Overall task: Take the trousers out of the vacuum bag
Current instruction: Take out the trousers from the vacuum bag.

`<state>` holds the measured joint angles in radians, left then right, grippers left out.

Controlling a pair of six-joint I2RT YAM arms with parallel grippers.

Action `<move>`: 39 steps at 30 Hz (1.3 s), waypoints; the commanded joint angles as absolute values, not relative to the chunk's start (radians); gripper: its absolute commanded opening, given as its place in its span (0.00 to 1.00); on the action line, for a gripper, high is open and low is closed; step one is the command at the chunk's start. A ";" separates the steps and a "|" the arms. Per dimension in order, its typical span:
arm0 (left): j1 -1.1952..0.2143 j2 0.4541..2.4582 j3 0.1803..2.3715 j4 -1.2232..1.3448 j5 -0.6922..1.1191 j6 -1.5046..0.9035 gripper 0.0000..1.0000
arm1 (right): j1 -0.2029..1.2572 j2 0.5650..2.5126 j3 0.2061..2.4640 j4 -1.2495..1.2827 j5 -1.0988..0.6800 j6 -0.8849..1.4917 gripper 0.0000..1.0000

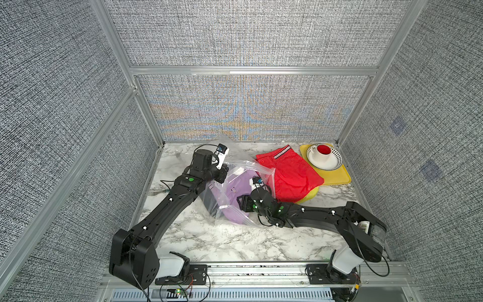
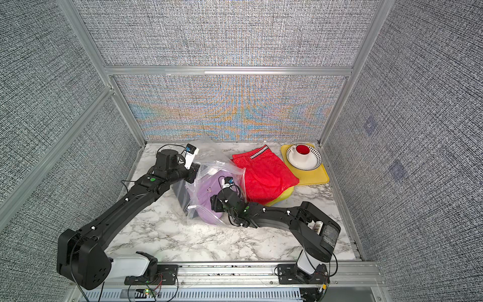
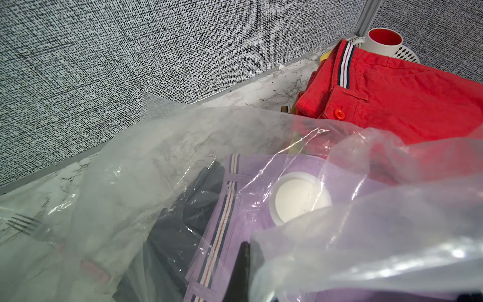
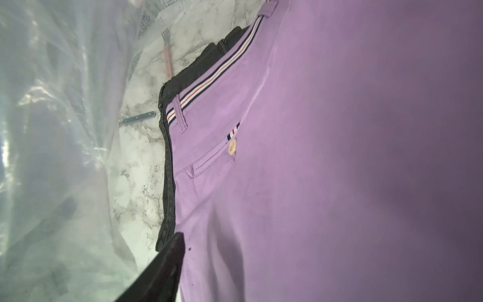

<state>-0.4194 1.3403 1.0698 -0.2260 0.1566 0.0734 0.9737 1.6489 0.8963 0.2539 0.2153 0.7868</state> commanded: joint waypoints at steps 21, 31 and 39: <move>-0.420 1.381 1.060 -0.146 0.104 0.066 0.00 | 0.976 1.521 1.078 0.080 0.098 0.514 0.00; -0.420 1.395 1.047 -0.134 0.079 0.077 0.00 | 0.961 1.338 1.282 -0.239 -0.064 0.341 0.00; -0.419 1.412 1.020 -0.132 0.039 0.073 0.00 | 0.869 1.145 1.354 -0.321 -0.133 0.335 0.00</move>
